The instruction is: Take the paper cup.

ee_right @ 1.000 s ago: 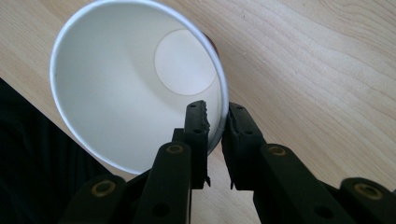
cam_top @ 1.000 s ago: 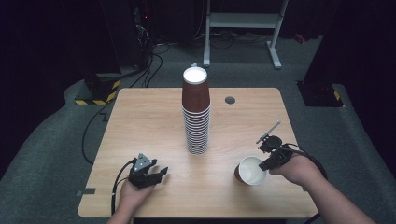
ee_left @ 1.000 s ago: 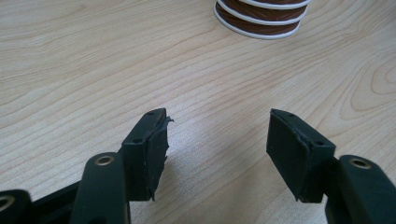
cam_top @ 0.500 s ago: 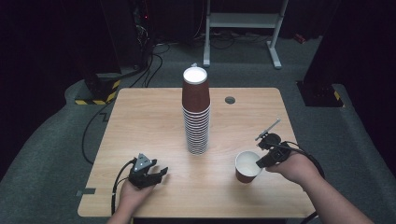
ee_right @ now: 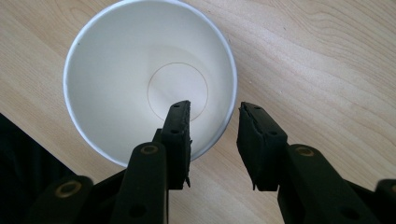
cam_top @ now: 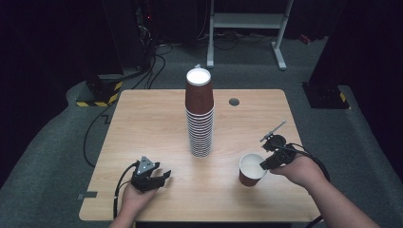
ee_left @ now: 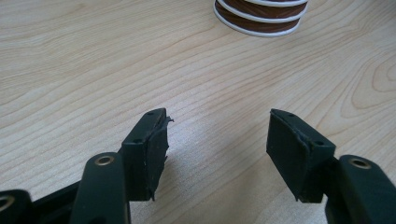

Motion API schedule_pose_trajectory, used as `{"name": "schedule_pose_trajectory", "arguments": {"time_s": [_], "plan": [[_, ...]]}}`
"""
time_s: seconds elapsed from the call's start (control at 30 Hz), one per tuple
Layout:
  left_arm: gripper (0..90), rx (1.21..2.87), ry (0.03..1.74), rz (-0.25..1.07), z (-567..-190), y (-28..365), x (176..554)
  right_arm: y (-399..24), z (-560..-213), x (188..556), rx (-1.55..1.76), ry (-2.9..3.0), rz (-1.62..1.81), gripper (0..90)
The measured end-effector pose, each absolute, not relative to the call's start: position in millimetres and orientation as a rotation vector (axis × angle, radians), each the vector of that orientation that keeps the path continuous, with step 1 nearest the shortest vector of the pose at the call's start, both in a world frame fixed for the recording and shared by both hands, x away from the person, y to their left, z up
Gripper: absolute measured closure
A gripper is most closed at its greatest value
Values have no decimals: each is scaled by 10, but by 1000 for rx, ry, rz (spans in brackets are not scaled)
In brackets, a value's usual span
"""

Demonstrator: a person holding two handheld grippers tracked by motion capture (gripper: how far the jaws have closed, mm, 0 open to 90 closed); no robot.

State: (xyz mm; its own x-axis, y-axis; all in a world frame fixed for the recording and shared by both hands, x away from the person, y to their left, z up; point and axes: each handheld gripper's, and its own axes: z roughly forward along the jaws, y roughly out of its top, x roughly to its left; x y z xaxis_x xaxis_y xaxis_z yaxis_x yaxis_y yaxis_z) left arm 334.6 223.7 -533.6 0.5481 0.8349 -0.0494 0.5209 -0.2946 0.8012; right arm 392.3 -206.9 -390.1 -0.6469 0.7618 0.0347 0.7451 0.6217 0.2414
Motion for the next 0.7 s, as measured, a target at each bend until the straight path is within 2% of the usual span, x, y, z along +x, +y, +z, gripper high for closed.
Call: {"name": "schedule_pose_trajectory", "arguments": {"time_s": [0.27,0.37,0.7], "plan": [[388,1972,1094,492,-5336,2235,3346,-2070,-3904,3935,1285,2761,376,548],[388,1972,1093,493,-5337,2233,3346,-2065,-3904,3941,1286,2749,386,486],[387,1973,1093,491,-5340,2224,3345,-2077,-3857,3950,1280,2716,429,433]]}}
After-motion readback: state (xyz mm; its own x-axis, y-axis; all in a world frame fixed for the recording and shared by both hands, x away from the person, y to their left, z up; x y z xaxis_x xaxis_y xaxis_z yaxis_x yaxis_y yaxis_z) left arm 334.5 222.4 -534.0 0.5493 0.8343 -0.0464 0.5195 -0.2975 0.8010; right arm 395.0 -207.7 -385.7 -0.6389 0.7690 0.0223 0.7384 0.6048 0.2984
